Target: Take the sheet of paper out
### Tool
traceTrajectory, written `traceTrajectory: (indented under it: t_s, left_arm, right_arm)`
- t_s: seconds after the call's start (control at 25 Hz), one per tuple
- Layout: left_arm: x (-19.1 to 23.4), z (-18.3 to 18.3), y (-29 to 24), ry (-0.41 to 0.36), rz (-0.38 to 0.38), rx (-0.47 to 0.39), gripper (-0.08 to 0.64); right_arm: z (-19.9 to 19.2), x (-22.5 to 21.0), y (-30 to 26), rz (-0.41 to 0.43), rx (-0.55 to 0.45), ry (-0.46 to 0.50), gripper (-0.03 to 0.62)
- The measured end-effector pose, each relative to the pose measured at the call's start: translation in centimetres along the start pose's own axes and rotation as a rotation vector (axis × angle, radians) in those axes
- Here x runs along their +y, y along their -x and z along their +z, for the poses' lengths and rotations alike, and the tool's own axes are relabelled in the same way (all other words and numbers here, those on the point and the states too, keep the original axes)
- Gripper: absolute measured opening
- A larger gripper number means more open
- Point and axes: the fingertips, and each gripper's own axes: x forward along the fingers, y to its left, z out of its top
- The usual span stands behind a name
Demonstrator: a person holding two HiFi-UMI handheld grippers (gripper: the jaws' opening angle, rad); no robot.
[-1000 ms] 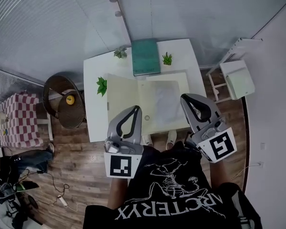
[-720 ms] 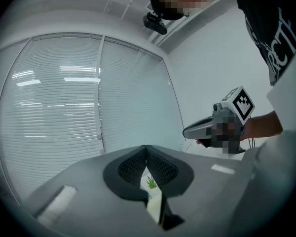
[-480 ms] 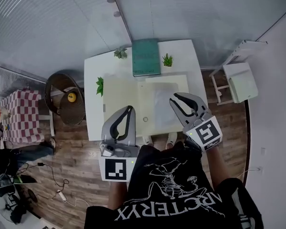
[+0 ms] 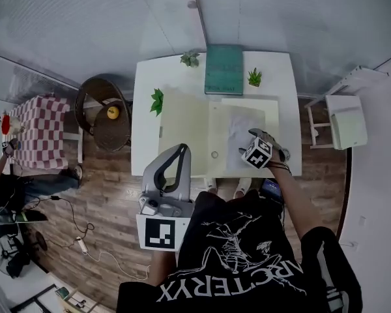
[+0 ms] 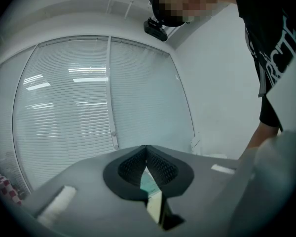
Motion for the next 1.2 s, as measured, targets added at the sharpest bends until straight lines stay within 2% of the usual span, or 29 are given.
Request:
traceTrajectory:
  t_s: [0.08, 0.16, 0.32, 0.48, 0.56, 0.64, 0.92, 0.96, 1.04, 1.2]
  left_arm:
    - [0.4, -0.5, 0.9, -0.001, 0.018, 0.022, 0.012]
    - [0.6, -0.8, 1.6, -0.001, 0.037, 0.027, 0.012]
    - [0.8, -1.2, 2.3, -0.007, 0.047, 0.037, 0.012]
    - [0.9, -1.0, 2.3, -0.009, 0.040, 0.030, 0.012]
    - [0.9, -0.8, 2.5, -0.009, 0.038, 0.028, 0.012]
    - [0.9, -0.8, 2.6, -0.014, 0.037, 0.032, 0.012]
    - [0.8, -1.1, 3.0, -0.013, 0.036, 0.035, 0.012]
    - [0.8, -1.1, 3.0, -0.014, 0.033, 0.035, 0.012]
    - [0.6, -1.1, 3.0, -0.015, 0.028, 0.034, 0.012]
    - [0.6, -1.2, 2.7, -0.012, 0.020, 0.022, 0.012]
  right_arm:
    - [-0.5, -0.8, -1.4, -0.034, 0.048, -0.025, 0.307]
    - [0.2, -1.9, -1.5, -0.062, 0.055, -0.047, 0.307]
    - [3.4, -2.1, -0.4, -0.029, -0.012, -0.063, 0.307]
    - [3.9, -1.9, -2.5, 0.003, 0.025, -0.043, 0.304]
    - [3.7, -1.8, -3.6, 0.012, 0.041, -0.065, 0.263]
    - [3.7, -1.8, -4.1, 0.004, 0.044, -0.072, 0.178]
    - [3.7, -1.1, -4.3, 0.025, 0.013, -0.079, 0.099]
    - [3.7, -1.1, -4.2, 0.018, 0.013, -0.075, 0.057]
    - [3.7, -1.1, -3.9, 0.009, 0.001, -0.077, 0.035]
    - [5.4, -1.6, -0.9, -0.014, -0.115, -0.158, 0.017]
